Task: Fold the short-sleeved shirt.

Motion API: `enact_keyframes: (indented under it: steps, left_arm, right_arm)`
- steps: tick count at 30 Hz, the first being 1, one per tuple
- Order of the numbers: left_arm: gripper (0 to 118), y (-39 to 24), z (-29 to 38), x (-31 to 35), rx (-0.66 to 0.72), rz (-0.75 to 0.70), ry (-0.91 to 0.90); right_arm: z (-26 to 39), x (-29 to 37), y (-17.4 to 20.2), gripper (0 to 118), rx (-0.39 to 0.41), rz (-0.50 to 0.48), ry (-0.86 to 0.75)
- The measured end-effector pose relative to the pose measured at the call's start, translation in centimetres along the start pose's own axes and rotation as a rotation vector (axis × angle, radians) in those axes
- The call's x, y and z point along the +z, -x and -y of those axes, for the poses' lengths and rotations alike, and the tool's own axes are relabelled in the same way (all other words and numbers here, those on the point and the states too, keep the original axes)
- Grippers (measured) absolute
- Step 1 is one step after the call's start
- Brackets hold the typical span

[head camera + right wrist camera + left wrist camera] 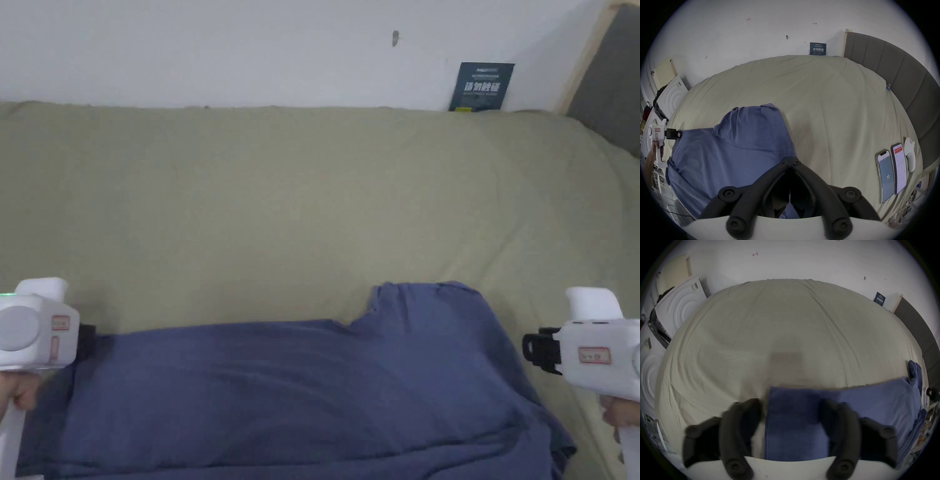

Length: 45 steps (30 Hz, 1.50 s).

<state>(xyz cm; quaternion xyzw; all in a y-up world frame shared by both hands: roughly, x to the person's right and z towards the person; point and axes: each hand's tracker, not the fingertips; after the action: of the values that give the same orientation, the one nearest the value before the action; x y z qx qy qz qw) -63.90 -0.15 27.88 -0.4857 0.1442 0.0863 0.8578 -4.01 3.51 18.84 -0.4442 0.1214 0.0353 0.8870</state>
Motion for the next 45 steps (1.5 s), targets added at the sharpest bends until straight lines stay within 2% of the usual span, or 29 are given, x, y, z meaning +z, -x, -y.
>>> enact_keyframes:
  steps: [2, 3, 4, 5, 6, 7, 8, 9, 11, 12, 13, 14, 15, 16, 17, 18, 19, 27, 35, 45]
  left_arm:
    - [0, 0.4, -0.4, 0.5, 0.020, 0.008, 0.014]
    - [0, 0.3, -0.4, 0.6, 0.007, 0.004, 0.012]
    - [0, 0.2, -0.5, 0.6, 0.004, 0.001, 0.010]
    - [0, 0.2, -0.3, 0.1, -0.002, -0.008, 0.013]
    - [0, 0.2, -0.3, -0.1, -0.004, -0.011, 0.013]
    - [0, 0.2, -0.3, -0.2, -0.001, -0.012, 0.013]
    - [0, 0.3, -0.4, -0.3, 0.001, -0.011, 0.016]
    - [0, 0.1, -0.2, -0.5, 0.002, -0.013, 0.014]
    - [0, 0.1, -0.2, -0.5, 0.004, -0.010, 0.015]
    - [0, 0.1, -0.3, -0.5, 0.004, -0.008, 0.016]
    - [0, 0.0, -0.2, -0.5, 0.002, -0.009, 0.015]
    - [0, 0.0, -0.2, -0.5, 0.001, -0.009, 0.016]
    - [0, -0.1, -0.3, -0.5, -0.001, -0.009, 0.017]
    - [0, -0.1, -0.3, -0.5, -0.002, -0.010, 0.018]
    - [0, -0.1, -0.2, -0.6, 0.001, -0.010, 0.017]
    - [0, -0.1, -0.2, -0.6, -0.001, -0.011, 0.015]
    - [0, -0.1, -0.2, -0.5, -0.003, -0.011, 0.015]
    - [0, 0.9, 0.1, 2.4, 0.046, 0.052, -0.012]
    - [0, 2.2, 2.5, 8.5, 0.045, 0.080, -0.087]
    - [0, 4.4, 9.2, 15.8, 0.055, 0.106, -0.166]
  right_arm:
    - [-0.9, -0.3, -0.1, 2, 0.007, 0.004, 0.003]
    - [-1.1, -0.5, 0.0, 17, 0.010, 0.001, 0.005]
    - [-1.5, -0.8, -0.1, 52, 0.012, -0.006, 0.011]
    - [-1.9, -1.3, -0.2, 107, 0.024, -0.008, 0.035]
    - [-2.2, -2.0, -0.3, 118, 0.041, -0.015, 0.080]
    - [-2.2, -2.9, -0.1, 118, 0.051, -0.019, 0.116]
    - [-2.1, -3.7, -0.2, 118, 0.032, -0.039, 0.073]
    - [-2.5, -4.8, -0.5, 118, 0.059, -0.026, 0.111]
    - [-2.6, -6.1, 0.0, 116, 0.058, -0.008, 0.172]
    - [-2.7, -6.8, 0.0, 111, 0.056, -0.016, 0.175]
    - [-2.8, -7.4, 0.0, 98, 0.057, -0.019, 0.178]
    - [-3.1, -7.8, -0.1, 98, 0.060, -0.022, 0.185]
    - [-3.5, -7.8, 0.0, 92, 0.059, -0.019, 0.184]
    - [-3.6, -7.9, -0.2, 77, 0.060, -0.018, 0.183]
    - [-3.6, -8.0, -0.4, 39, 0.063, -0.022, 0.188]
    - [-3.6, -8.0, -0.5, 16, 0.070, -0.031, 0.193]
    - [-3.4, -7.4, 0.0, 5, 0.079, -0.038, 0.187]
    - [-3.2, -1.7, -0.3, 4, 0.082, -0.097, 0.107]
    - [-1.8, 5.2, -0.5, 4, 0.064, -0.160, 0.025]
    - [4.2, 12.7, -0.4, 4, 0.070, -0.201, -0.039]
